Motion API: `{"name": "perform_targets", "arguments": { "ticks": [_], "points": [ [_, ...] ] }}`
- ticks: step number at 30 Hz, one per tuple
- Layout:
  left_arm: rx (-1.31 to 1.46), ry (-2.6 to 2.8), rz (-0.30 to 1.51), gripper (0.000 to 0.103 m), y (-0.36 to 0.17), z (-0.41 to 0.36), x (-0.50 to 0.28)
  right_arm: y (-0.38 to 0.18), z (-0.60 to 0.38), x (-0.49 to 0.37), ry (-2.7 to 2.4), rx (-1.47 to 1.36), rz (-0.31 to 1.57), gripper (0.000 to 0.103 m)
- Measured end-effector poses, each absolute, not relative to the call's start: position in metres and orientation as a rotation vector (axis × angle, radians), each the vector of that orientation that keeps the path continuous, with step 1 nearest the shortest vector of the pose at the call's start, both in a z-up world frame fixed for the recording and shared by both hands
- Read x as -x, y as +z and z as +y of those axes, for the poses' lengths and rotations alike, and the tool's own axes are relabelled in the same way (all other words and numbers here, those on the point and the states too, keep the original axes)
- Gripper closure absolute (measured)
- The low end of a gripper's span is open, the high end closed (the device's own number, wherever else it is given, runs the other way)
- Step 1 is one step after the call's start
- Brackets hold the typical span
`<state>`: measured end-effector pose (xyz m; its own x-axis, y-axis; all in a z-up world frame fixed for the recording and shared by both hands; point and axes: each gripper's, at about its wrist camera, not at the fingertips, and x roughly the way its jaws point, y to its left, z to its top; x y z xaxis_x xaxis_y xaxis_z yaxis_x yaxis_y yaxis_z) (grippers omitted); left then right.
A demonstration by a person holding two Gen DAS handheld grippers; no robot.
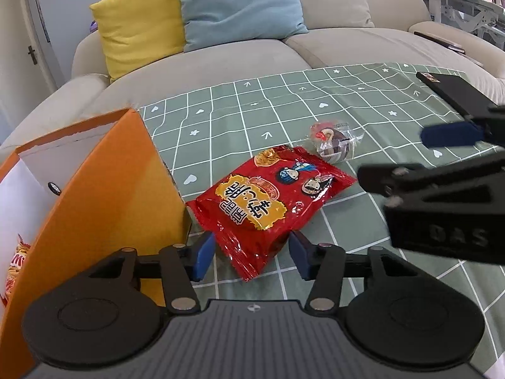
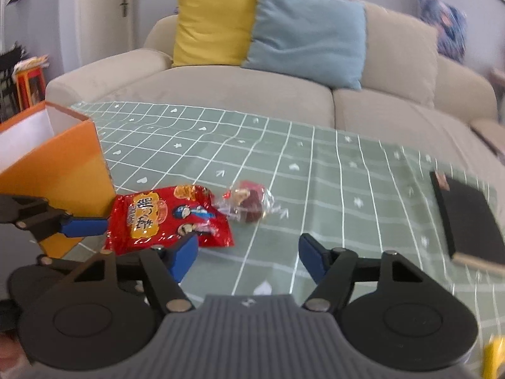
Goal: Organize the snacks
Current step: 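Close the right tool on the clear candy packet beside the red bag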
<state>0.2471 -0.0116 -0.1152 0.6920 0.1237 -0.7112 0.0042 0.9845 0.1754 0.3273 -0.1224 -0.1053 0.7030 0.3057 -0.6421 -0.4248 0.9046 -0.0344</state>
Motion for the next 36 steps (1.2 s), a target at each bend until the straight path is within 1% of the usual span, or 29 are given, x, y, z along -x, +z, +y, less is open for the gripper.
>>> {"name": "perform_targets", "arguments": {
  "ticks": [2,3,4,5,6,7,10,15,18,21,22,29,36],
  "points": [
    [-0.169,0.069,0.814,0.049,-0.115,-0.012,-0.249,-0.106,-0.118,-0.332,0.427,0.216,0.655,0.036],
    [-0.171,0.072,0.819,0.056,-0.114,-0.012,-0.249,-0.106,-0.116,-0.335,0.437,0.226,0.646,0.036],
    [-0.173,0.068,0.822,0.066,-0.114,-0.013,-0.251,-0.106,-0.114,-0.338,0.446,0.236,0.634,0.036],
    [-0.176,0.062,0.826,0.072,-0.113,-0.013,-0.251,-0.106,-0.111,-0.341,0.452,0.246,0.624,0.036],
    [-0.182,0.057,0.836,0.097,-0.113,-0.014,-0.253,-0.107,-0.108,-0.344,0.457,0.260,0.614,0.036],
    [-0.186,0.049,0.850,0.100,-0.113,-0.014,-0.255,-0.108,-0.106,-0.347,0.460,0.270,0.605,0.036],
    [-0.172,0.035,0.853,0.103,-0.110,-0.012,-0.256,-0.110,-0.100,-0.357,0.464,0.285,0.590,0.036],
    [-0.171,0.039,0.842,0.103,-0.109,-0.008,-0.256,-0.114,-0.095,-0.376,0.448,0.256,0.613,0.036],
    [-0.163,0.029,0.845,0.103,-0.110,-0.005,-0.256,-0.120,-0.093,-0.384,0.452,0.245,0.661,0.048],
    [-0.151,0.021,0.841,0.103,-0.109,-0.004,-0.254,-0.125,-0.092,-0.387,0.443,0.244,0.700,0.068],
    [-0.145,0.016,0.843,0.103,-0.109,-0.003,-0.254,-0.125,-0.093,-0.387,0.433,0.239,0.703,0.070],
    [-0.125,-0.013,0.850,0.103,-0.107,-0.006,-0.246,-0.122,-0.095,-0.377,0.416,0.204,0.737,0.076],
    [-0.085,-0.038,0.881,0.103,-0.103,-0.012,-0.215,-0.117,-0.103,-0.342,0.387,0.208,0.761,0.078]
  ]
}}
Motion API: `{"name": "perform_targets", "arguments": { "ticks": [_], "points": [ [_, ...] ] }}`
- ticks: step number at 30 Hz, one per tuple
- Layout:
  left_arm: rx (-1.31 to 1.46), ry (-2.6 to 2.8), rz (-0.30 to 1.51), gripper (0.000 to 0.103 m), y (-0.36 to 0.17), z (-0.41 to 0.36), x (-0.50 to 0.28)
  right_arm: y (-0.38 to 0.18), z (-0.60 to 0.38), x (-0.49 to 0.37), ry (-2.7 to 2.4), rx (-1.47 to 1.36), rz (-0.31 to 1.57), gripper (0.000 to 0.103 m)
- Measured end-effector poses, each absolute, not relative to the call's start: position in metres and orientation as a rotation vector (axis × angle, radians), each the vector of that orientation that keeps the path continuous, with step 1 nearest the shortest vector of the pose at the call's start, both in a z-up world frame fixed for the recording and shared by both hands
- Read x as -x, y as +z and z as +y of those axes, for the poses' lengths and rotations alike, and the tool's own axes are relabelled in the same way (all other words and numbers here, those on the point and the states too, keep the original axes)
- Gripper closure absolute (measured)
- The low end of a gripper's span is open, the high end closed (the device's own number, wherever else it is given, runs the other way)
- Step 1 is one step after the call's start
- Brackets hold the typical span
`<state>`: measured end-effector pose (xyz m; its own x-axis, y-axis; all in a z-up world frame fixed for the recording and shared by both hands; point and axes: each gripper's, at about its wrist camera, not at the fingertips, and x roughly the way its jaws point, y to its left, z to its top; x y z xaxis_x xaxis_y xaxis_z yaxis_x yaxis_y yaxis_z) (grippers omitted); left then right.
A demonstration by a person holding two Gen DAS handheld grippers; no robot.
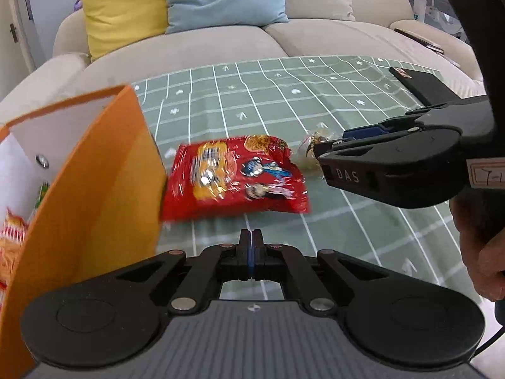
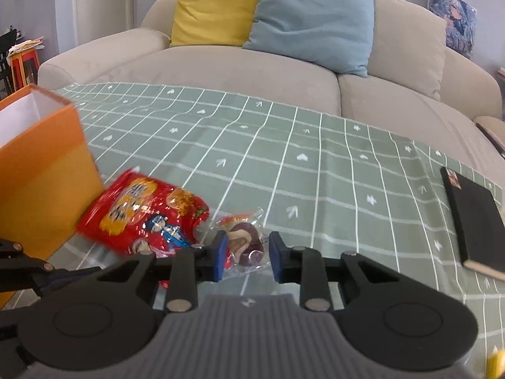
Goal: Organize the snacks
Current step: 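Close the right tool on the clear candy packet beside the red bag, then lift the candy packet with the right tool while the left tool approaches the red bag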
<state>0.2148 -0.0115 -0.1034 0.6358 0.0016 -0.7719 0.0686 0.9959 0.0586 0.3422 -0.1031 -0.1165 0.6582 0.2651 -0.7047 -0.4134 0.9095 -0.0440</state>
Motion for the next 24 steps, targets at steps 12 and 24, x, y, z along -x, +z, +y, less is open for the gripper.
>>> {"name": "perform_targets", "arguments": {
  "ticks": [12,24],
  "points": [
    [-0.036,-0.035,0.849,0.097,-0.085,0.000,-0.181,-0.097,-0.118,-0.277,0.420,0.169,0.811,0.079],
    [0.000,-0.016,0.809,0.041,-0.089,-0.006,-0.182,-0.096,-0.148,-0.265,0.298,0.080,0.838,0.079]
  ]
}}
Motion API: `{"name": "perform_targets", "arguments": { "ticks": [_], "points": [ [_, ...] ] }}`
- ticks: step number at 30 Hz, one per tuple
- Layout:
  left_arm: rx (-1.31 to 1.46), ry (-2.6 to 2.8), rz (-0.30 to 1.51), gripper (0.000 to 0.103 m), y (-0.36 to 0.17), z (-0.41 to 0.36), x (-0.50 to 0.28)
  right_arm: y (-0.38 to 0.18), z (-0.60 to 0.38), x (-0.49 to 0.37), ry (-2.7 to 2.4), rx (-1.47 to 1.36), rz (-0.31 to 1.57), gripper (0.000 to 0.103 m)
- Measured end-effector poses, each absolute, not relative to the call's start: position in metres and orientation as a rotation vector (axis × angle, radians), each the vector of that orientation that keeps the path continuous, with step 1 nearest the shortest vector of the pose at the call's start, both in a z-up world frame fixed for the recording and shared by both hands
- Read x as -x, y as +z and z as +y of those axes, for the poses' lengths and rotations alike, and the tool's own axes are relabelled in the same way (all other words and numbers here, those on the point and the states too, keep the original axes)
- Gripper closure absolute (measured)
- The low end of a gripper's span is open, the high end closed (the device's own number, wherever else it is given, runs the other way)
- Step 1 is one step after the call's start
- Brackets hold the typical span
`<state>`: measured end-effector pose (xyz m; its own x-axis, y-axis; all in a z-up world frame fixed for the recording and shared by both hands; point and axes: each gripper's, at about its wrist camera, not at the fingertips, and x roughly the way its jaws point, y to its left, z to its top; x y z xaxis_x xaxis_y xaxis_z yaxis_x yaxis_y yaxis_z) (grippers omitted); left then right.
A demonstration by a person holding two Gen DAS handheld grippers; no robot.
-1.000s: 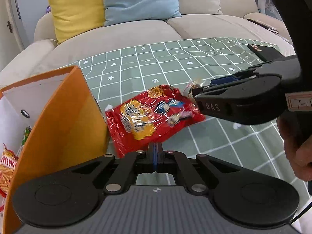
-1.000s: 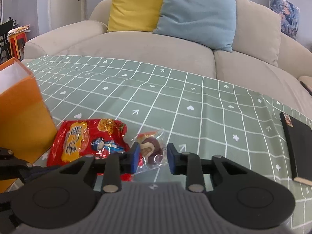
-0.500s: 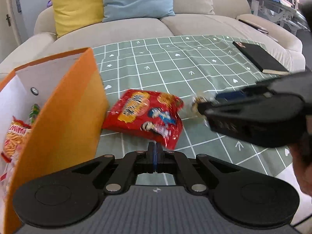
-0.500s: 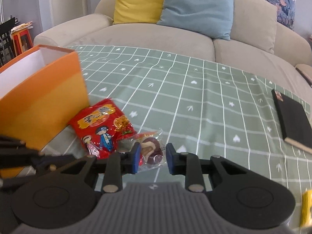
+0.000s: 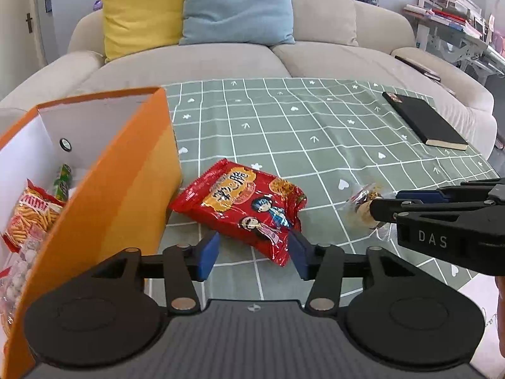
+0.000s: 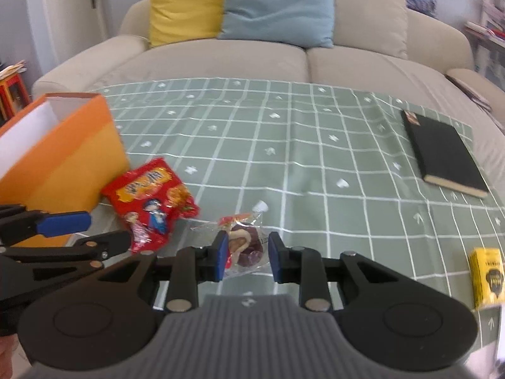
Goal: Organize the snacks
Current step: 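Lift the candy packet with the right tool while the left tool approaches the red bag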
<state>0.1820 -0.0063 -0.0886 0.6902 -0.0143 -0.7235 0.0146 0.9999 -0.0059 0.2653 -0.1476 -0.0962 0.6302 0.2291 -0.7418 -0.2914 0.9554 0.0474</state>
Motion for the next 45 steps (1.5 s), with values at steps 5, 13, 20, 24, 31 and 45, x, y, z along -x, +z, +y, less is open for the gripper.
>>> {"name": "perform_targets", "arguments": {
  "ticks": [5,13,20,24,31,45],
  "points": [
    [0.003,0.000,0.807,0.035,-0.098,-0.012,-0.186,-0.103,-0.153,-0.273,0.274,0.056,0.862,0.079],
    [0.002,0.030,0.823,0.036,-0.108,-0.018,-0.201,-0.108,-0.151,-0.278,0.280,0.040,0.860,0.079],
    [0.029,0.019,0.880,0.072,-0.115,-0.025,-0.203,-0.109,-0.150,-0.279,0.282,0.034,0.858,0.079],
    [0.061,0.029,0.895,0.101,-0.116,-0.019,-0.203,-0.109,-0.147,-0.277,0.284,0.048,0.856,0.079],
    [0.061,-0.004,0.922,0.103,-0.108,-0.015,-0.192,-0.106,-0.145,-0.277,0.282,0.072,0.880,0.079],
    [0.074,-0.022,0.899,0.081,-0.088,-0.008,-0.162,-0.098,-0.152,-0.256,0.303,0.029,0.947,0.089]
  ]
}}
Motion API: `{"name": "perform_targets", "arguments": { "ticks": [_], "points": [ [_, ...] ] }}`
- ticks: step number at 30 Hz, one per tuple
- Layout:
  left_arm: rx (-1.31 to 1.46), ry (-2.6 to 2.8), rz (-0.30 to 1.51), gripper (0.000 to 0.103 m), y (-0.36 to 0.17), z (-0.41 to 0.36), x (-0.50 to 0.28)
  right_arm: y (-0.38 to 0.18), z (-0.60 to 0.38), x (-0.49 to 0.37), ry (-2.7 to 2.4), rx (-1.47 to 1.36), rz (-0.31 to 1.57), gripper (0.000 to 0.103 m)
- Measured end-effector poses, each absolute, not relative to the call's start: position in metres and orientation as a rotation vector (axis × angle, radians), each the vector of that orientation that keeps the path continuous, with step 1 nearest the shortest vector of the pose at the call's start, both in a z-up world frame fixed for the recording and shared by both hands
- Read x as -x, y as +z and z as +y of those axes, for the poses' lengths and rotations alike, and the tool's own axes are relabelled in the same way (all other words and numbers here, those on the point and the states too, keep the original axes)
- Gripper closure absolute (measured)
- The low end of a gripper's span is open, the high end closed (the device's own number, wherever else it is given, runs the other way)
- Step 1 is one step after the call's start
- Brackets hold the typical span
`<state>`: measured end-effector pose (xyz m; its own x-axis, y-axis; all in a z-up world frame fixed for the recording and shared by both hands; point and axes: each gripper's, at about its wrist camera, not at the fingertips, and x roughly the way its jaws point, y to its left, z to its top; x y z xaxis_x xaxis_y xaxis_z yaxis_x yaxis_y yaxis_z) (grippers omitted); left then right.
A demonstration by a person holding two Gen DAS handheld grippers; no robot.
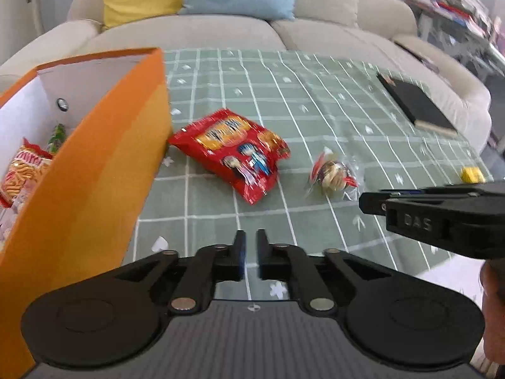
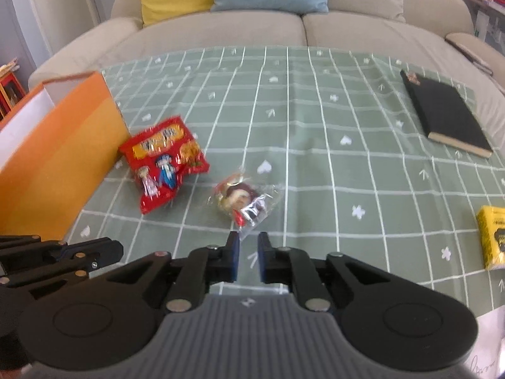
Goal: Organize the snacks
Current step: 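Lift the candy packet with the right tool while the left tool approaches the red bag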
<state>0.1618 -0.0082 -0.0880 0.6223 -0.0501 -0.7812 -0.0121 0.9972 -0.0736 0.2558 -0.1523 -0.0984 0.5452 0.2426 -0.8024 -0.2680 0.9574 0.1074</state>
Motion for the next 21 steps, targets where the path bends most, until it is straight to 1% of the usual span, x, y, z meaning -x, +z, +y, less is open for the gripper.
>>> {"name": "perform_targets", "arguments": {
  "ticks": [1,2,3,4,5,7,9,11,13,18,20,21],
  "points": [
    [0.080,-0.021,0.887,0.069,-0.087,-0.007,-0.162,-0.095,-0.153,-0.255,0.305,0.027,0.927,0.074],
    [0.083,-0.021,0.872,0.063,-0.086,-0.006,-0.163,-0.093,-0.154,-0.255,0.305,0.025,0.909,0.063],
    [0.086,-0.019,0.857,0.057,-0.085,-0.005,-0.164,-0.091,-0.155,-0.255,0.305,0.023,0.893,0.061],
    [0.088,-0.016,0.841,0.053,-0.085,-0.005,-0.165,-0.090,-0.157,-0.257,0.305,0.020,0.882,0.061],
    [0.088,-0.015,0.834,0.051,-0.086,-0.005,-0.167,-0.090,-0.159,-0.258,0.304,0.012,0.875,0.057],
    [0.097,-0.017,0.834,0.045,-0.090,-0.004,-0.173,-0.091,-0.163,-0.262,0.305,-0.011,0.869,0.052],
    [0.109,-0.018,0.831,0.041,-0.094,-0.005,-0.179,-0.094,-0.164,-0.267,0.315,-0.037,0.878,0.050],
    [0.097,-0.017,0.833,0.041,-0.100,-0.008,-0.185,-0.096,-0.164,-0.270,0.311,-0.047,0.879,0.046],
    [0.076,-0.008,0.827,0.041,-0.105,-0.012,-0.190,-0.098,-0.161,-0.272,0.297,-0.037,0.871,0.044],
    [0.064,-0.006,0.805,0.041,-0.114,-0.013,-0.200,-0.103,-0.161,-0.280,0.310,-0.068,0.865,0.042],
    [0.070,0.006,0.803,0.048,-0.116,-0.012,-0.203,-0.106,-0.162,-0.284,0.329,-0.113,0.878,0.038],
    [0.074,0.008,0.803,0.056,-0.117,-0.011,-0.205,-0.108,-0.162,-0.286,0.338,-0.137,0.885,0.037]
  ]
}}
